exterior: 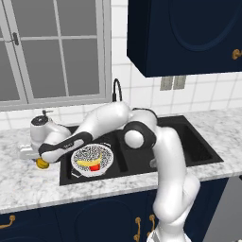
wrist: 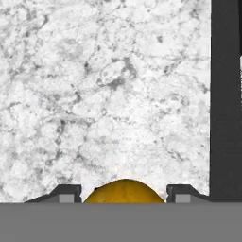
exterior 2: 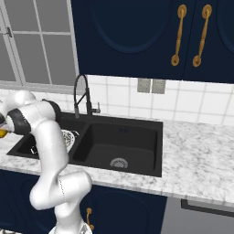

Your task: Put the colander in the sink, put the apple, mango, banana in the colander, and turn on the sink faucet and pour water over the colander.

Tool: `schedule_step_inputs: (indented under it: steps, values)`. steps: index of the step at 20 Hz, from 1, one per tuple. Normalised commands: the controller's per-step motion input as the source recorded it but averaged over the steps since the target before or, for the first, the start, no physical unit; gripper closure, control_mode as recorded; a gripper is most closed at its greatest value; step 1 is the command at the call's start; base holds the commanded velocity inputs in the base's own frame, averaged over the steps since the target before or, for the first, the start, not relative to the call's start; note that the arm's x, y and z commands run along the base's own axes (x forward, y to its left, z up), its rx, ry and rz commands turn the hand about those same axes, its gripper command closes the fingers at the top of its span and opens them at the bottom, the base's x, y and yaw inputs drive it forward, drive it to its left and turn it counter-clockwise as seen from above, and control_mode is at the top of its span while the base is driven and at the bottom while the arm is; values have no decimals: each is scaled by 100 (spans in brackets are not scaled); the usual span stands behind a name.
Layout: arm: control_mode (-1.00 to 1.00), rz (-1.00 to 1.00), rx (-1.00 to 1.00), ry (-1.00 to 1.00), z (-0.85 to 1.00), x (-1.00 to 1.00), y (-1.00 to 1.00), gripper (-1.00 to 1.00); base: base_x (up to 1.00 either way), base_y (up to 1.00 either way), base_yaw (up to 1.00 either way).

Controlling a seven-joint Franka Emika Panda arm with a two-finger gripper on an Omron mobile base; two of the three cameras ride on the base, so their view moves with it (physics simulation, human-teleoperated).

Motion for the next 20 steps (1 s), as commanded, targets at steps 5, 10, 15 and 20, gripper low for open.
schedule_step_inputs:
  steps: [5,10,15,20]
  values:
    - [-100,0,0,-1,16,-35,-100,100,0,0,0]
    - [-100,-2,0,3,13,-13,-98,100,0,0,0]
    - [-100,-12,-8,5,1,23,-88,100,0,0,0]
    - [-100,-12,-18,5,0,55,-66,100,0,0,0]
